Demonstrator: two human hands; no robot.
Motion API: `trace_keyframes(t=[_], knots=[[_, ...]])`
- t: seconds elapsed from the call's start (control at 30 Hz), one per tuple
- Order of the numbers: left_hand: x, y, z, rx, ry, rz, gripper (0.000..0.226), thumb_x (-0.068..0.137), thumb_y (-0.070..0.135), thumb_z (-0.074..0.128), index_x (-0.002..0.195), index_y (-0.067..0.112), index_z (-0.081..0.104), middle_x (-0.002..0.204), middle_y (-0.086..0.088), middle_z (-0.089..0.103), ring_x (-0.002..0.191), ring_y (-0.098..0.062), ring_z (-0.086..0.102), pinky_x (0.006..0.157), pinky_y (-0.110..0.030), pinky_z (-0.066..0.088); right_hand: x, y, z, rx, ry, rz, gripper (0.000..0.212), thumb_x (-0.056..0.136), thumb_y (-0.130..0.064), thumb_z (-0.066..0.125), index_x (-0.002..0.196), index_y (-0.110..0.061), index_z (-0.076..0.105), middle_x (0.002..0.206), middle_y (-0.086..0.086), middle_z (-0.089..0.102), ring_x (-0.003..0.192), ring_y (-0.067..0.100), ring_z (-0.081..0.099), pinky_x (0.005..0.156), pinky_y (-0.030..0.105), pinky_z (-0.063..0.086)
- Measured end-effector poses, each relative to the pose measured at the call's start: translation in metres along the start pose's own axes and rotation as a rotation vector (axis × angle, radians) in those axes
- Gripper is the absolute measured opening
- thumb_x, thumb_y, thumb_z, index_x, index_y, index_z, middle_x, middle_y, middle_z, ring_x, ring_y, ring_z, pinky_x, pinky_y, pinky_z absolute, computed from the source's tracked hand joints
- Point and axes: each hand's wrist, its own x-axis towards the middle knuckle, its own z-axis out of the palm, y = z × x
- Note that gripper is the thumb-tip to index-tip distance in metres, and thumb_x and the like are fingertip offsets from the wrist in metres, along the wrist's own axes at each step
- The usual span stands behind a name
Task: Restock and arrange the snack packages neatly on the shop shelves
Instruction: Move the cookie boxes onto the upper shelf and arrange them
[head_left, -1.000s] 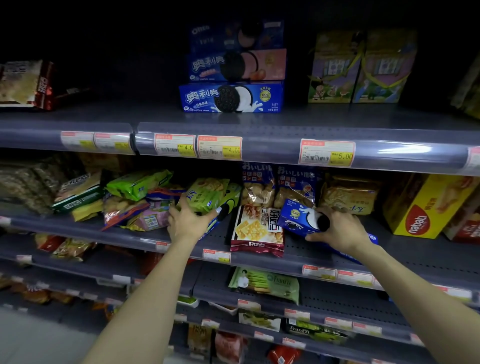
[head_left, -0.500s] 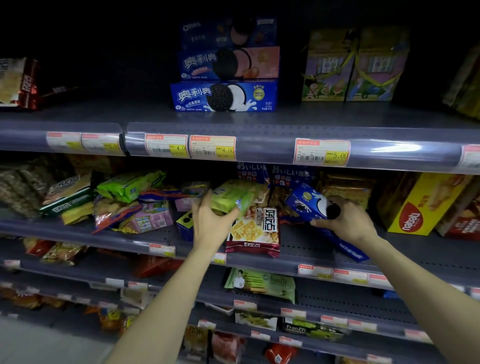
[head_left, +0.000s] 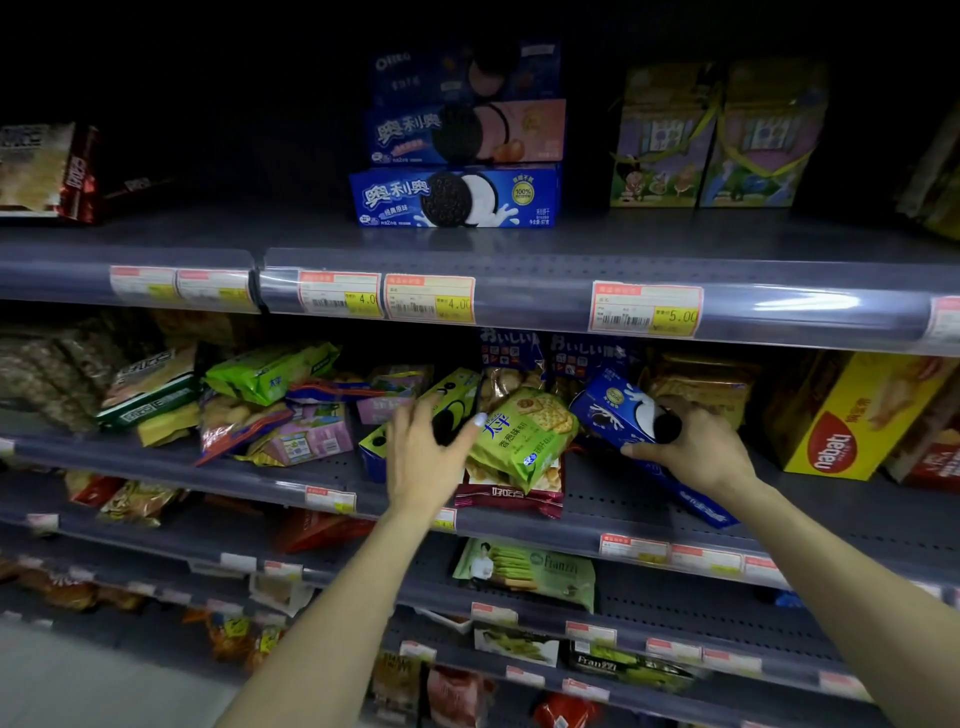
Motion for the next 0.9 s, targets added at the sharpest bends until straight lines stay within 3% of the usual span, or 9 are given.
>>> trace_keyframes(t=[0.07,0.17,0.27,0.37,0.47,0.57,0.67,0.83,0.9], knots=[[0.014,-0.016,-0.012,0.173,0.055,-0.04,0.074,0.081,0.055,0.065,0.138,0.012,0.044,0.14,-0.018,0.041,0.131,-0.033,0.034,0.103,-0.045,0.033,0.0,0.0,-0.001,0.007,-0.005,0.0,0.078,0.065,-0.056,0.078,0.128,-0.018,0.051,0.115,0.009,0.067,0.097,0.029,0.064,0.074,0.04,0.055],[0.031,-0.043,-0.027,0.335,-0.015,-0.146,0.084,0.078,0.052,0.07,0.141,0.007,0.037,0.143,-0.021,0.038,0.133,-0.038,0.033,0.104,-0.049,0.033,-0.002,-0.002,-0.002,0.006,-0.003,-0.001,0.078,0.066,-0.055,0.077,0.129,-0.018,0.05,0.117,0.008,0.066,0.097,0.028,0.064,0.074,0.039,0.055],[0.041,-0.062,-0.034,0.364,-0.128,-0.196,0.077,0.073,0.051,0.075,0.13,0.008,0.047,0.125,-0.018,0.057,0.117,-0.037,0.052,0.094,-0.048,0.046,-0.001,-0.008,-0.004,0.026,-0.002,-0.013,0.076,0.066,-0.053,0.079,0.129,-0.018,0.051,0.117,0.008,0.066,0.098,0.027,0.064,0.075,0.039,0.055],[0.043,-0.066,-0.036,0.337,-0.225,-0.219,0.058,0.072,0.048,0.077,0.112,0.011,0.057,0.106,-0.011,0.067,0.099,-0.031,0.062,0.084,-0.043,0.053,0.001,-0.018,-0.006,0.045,-0.01,-0.04,0.076,0.068,-0.049,0.08,0.13,-0.017,0.05,0.12,0.007,0.065,0.101,0.026,0.063,0.076,0.035,0.053],[0.041,-0.064,-0.035,0.295,-0.247,-0.211,0.05,0.076,0.037,0.078,0.115,0.011,0.06,0.106,-0.009,0.069,0.095,-0.027,0.064,0.078,-0.034,0.052,0.0,-0.028,-0.007,0.055,-0.02,-0.077,0.077,0.068,-0.048,0.08,0.133,-0.018,0.049,0.125,0.007,0.063,0.106,0.026,0.062,0.074,0.029,0.047],[0.039,-0.061,-0.036,0.232,-0.207,-0.178,0.047,0.076,0.031,0.079,0.116,0.01,0.064,0.106,-0.01,0.071,0.093,-0.025,0.065,0.072,-0.03,0.05,-0.002,-0.035,-0.008,0.047,-0.031,-0.107,0.08,0.069,-0.05,0.079,0.136,-0.02,0.048,0.127,0.006,0.062,0.108,0.026,0.06,0.078,0.03,0.048],[0.037,-0.054,-0.042,0.092,-0.124,-0.166,0.048,0.076,0.022,0.079,0.118,0.006,0.064,0.105,-0.014,0.071,0.094,-0.029,0.064,0.077,-0.035,0.053,-0.004,-0.039,-0.009,0.054,-0.04,-0.115,0.077,0.069,-0.049,0.079,0.134,-0.02,0.049,0.124,0.006,0.063,0.107,0.026,0.061,0.079,0.03,0.049],[0.032,-0.052,-0.062,-0.032,-0.053,-0.138,0.056,0.076,0.022,0.079,0.126,0.005,0.06,0.084,-0.017,0.069,0.081,-0.027,0.064,0.073,-0.031,0.049,-0.008,-0.047,-0.012,0.066,-0.037,-0.142,0.076,0.068,-0.047,0.08,0.133,-0.019,0.051,0.124,0.006,0.063,0.107,0.025,0.061,0.084,0.035,0.052],[0.028,-0.05,-0.075,-0.079,-0.023,-0.132,0.054,0.076,0.021,0.08,0.124,0.005,0.061,0.075,-0.014,0.066,0.071,-0.021,0.059,0.064,-0.027,0.044,-0.009,-0.051,-0.013,0.076,-0.039,-0.148,0.078,0.069,-0.047,0.08,0.135,-0.019,0.049,0.125,0.007,0.062,0.107,0.025,0.06,0.085,0.037,0.053]])
